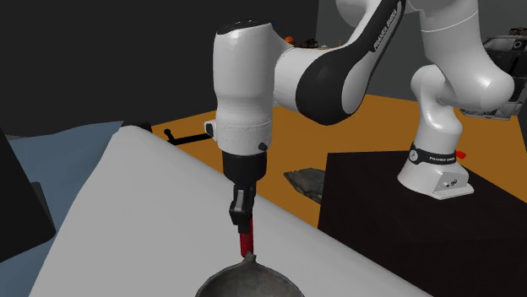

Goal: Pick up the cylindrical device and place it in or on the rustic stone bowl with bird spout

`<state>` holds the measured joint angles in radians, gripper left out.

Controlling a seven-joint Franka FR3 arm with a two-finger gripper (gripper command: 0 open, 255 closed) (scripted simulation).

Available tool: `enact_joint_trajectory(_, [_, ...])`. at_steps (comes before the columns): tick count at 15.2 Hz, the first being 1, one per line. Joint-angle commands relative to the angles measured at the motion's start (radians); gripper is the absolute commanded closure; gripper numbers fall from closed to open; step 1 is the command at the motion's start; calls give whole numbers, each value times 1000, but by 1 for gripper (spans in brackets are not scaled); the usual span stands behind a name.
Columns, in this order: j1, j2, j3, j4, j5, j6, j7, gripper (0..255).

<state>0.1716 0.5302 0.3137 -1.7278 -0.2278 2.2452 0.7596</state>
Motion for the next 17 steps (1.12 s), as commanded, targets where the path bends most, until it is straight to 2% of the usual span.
enact_joint_trajectory(1, [-5, -16, 3, 3, 7, -18, -7, 255])
enact_joint_trajectory(17, [-17, -112, 27, 82, 50, -189, -37, 255])
